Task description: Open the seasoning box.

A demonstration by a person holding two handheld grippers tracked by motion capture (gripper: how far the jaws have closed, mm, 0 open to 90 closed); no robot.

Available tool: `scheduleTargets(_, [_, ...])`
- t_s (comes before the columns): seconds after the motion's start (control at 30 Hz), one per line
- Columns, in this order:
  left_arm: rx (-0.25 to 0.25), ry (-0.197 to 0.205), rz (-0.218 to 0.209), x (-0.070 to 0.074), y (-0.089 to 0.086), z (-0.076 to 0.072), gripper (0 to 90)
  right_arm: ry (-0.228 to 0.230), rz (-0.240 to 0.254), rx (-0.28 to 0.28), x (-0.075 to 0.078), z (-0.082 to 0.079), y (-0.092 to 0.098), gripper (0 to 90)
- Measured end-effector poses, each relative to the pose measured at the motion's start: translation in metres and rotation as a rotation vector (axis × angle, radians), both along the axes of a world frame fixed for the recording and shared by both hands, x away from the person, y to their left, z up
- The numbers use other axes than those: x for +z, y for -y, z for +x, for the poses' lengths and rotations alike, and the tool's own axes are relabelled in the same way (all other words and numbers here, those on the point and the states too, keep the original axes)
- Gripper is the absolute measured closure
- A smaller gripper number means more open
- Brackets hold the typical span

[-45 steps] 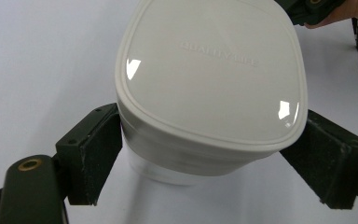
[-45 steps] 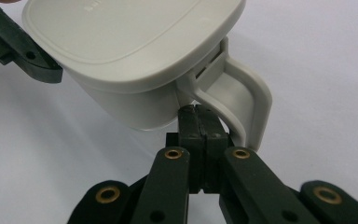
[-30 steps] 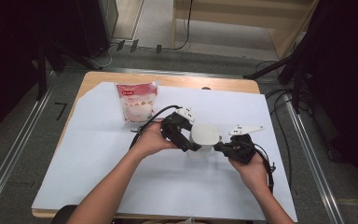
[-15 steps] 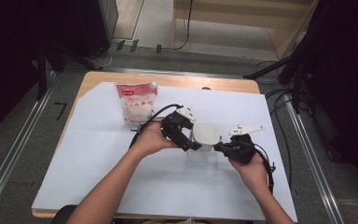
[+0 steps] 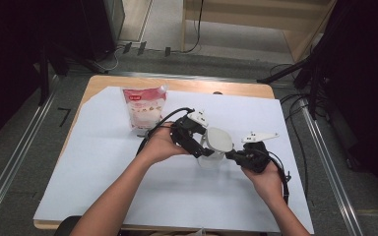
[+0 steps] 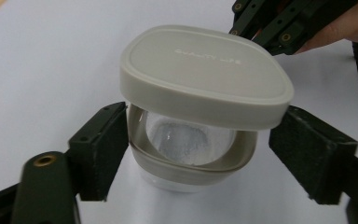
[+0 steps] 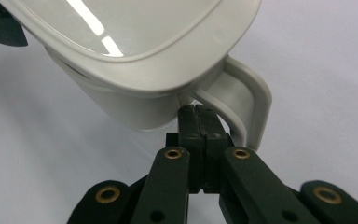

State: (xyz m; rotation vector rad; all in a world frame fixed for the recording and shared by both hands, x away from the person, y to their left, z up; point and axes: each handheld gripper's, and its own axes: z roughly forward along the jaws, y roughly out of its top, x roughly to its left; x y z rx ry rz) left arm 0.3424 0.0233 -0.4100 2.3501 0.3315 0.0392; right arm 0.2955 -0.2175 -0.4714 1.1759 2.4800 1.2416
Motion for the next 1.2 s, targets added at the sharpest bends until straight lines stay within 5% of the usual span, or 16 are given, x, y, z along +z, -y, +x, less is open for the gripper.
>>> scheduleTargets(0.07, [-0.028,-0.020,-0.014,0.002,-0.001,0.000,24.3,0.001,-0.001,0.000,0.000,0.000,0.000,90.0])
scheduleTargets(0.1, [-0.051,-0.045,-0.046,0.003,-0.001,-0.001,43.4,0.000,0.009,0.001,0.000,0.000,0.000,90.0])
scheduleTargets(0.2, [-0.057,-0.042,-0.024,0.004,0.001,-0.003,43.9,0.004,0.003,0.002,0.000,0.000,0.000,90.0])
scheduleTargets(0.27, [-0.068,-0.047,-0.021,0.004,0.002,-0.004,52.3,0.001,0.010,0.003,0.000,-0.001,0.000,90.0])
scheduleTargets(0.57, [-0.110,-0.156,-0.038,0.011,0.007,-0.004,77.6,0.000,0.020,0.008,0.000,0.000,0.001,90.0])
scheduleTargets(0.7, [-0.124,-0.194,-0.041,0.012,0.009,-0.001,82.8,-0.006,0.020,0.007,0.000,0.000,0.001,90.0])
scheduleTargets(0.83, [-0.119,-0.188,-0.040,0.013,0.012,0.000,83.8,-0.007,0.024,0.004,-0.001,-0.001,0.001,90.0])
scheduleTargets(0.97, [-0.117,-0.245,-0.077,0.014,0.019,0.006,86.4,-0.009,0.027,0.002,-0.001,-0.001,0.001,90.0])
scheduleTargets(1.2, [-0.083,-0.301,-0.065,0.012,0.030,0.013,85.9,-0.009,0.029,0.002,-0.001,-0.001,0.001,90.0])
